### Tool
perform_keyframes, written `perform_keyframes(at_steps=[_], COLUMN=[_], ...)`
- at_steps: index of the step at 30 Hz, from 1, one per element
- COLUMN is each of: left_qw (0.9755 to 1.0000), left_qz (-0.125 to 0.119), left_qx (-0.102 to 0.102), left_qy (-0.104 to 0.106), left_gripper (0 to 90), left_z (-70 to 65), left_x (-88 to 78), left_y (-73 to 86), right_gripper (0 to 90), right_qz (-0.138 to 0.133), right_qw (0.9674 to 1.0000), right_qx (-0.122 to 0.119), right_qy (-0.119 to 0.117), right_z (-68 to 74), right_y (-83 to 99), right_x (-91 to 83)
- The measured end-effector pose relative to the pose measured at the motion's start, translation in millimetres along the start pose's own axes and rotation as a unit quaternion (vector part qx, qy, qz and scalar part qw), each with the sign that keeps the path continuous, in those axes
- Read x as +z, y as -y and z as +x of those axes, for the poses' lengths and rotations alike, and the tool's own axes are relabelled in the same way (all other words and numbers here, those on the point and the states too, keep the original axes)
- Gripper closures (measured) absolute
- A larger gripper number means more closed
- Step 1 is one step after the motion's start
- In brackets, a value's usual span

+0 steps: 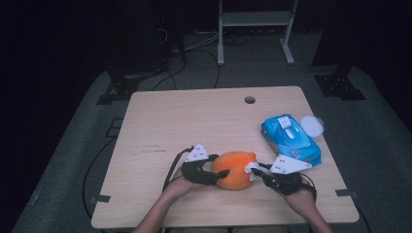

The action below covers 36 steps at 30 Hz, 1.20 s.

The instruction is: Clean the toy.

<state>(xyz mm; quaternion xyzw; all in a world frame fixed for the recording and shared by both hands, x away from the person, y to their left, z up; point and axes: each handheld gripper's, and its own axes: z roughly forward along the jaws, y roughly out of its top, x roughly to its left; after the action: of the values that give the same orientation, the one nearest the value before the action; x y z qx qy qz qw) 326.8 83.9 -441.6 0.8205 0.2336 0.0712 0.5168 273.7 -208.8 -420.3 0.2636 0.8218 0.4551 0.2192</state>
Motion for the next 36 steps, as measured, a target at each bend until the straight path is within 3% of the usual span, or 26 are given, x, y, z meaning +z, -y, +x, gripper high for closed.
perform_keyframes(at_steps=[2, 5, 7, 10, 13, 15, 18, 20, 23, 26, 28, 30, 32, 33, 34, 36], left_qw=[1.0, 1.0, 0.9996, 0.9981, 0.9943, 0.9916, 0.9926, 0.9927, 0.9942, 0.9953, 0.9958, 0.9962, 0.9967, 0.9966, 0.9963, 0.9958], left_qz=[-0.001, 0.0, 0.001, 0.004, 0.007, 0.014, 0.007, 0.011, 0.015, 0.013, 0.012, 0.012, 0.006, 0.005, 0.006, 0.009], left_qx=[-0.001, 0.004, 0.028, 0.062, 0.104, 0.125, 0.117, 0.117, 0.106, 0.096, 0.09, 0.086, 0.081, 0.081, 0.085, 0.091], left_qy=[0.001, -0.001, 0.002, 0.008, 0.025, 0.027, 0.033, 0.023, 0.007, 0.0, -0.001, 0.003, 0.008, 0.011, 0.012, 0.011], left_gripper=[28.9, 28.0, 27.6, 27.5, 26.7, 24.9, 25.2, 26.8, 27.2, 28.3, 29.2, 29.4, 29.4, 29.4, 29.3, 28.4], left_z=[0.7, -2.3, -7.6, -18.4, -32.6, -38.5, -37.8, -38.1, -39.4, -37.0, -35.4, -33.7, -33.4, -34.3, -35.1, -39.0], left_x=[0.1, 1.1, 1.4, 3.6, 7.4, 8.1, 6.8, 7.9, 12.0, 11.4, 9.9, 8.7, 8.3, 9.0, 9.6, 12.0], left_y=[0.5, -0.1, -1.2, -3.8, -7.1, -9.0, -9.0, -9.1, -8.9, -8.4, -8.4, -8.2, -7.8, -8.3, -8.7, -9.9], right_gripper=[77.1, 77.1, 77.2, 77.2, 77.1, 77.2, 77.2, 77.2, 77.2, 77.1, 77.1, 77.2, 77.2, 77.2, 77.2, 77.2], right_qz=[0.01, 0.014, 0.006, -0.027, -0.048, -0.037, -0.021, -0.022, -0.029, -0.046, -0.04, -0.034, -0.012, -0.011, -0.016, -0.016], right_qw=[0.9997, 0.9996, 0.9997, 0.9994, 0.9984, 0.9989, 0.999, 0.9985, 0.9987, 0.9986, 0.9991, 0.9994, 0.9994, 0.9993, 0.9986, 0.9986], right_qx=[0.02, 0.026, 0.021, 0.023, 0.03, 0.027, 0.035, 0.049, 0.041, 0.02, 0.003, 0.005, 0.007, 0.019, 0.047, 0.047], right_qy=[0.005, 0.003, 0.006, 0.001, -0.001, 0.005, 0.016, 0.013, 0.009, -0.016, -0.009, -0.001, 0.031, 0.031, 0.019, 0.017], right_z=[-8.1, -10.4, -7.0, -5.9, -7.1, -8.6, -16.1, -18.9, -9.6, 5.5, 8.8, 3.7, -8.9, -13.9, -20.3, -19.6], right_y=[7.2, 9.9, 4.2, -5.9, -10.6, -8.6, 0.4, 2.6, -3.8, -14.3, -17.5, -15.4, -6.7, -2.8, 2.0, 2.2], right_x=[0.2, 0.9, -0.4, -7.2, -12.4, -10.8, -7.6, -9.4, -10.2, -9.1, -7.5, -7.6, -8.4, -9.3, -11.6, -13.2])
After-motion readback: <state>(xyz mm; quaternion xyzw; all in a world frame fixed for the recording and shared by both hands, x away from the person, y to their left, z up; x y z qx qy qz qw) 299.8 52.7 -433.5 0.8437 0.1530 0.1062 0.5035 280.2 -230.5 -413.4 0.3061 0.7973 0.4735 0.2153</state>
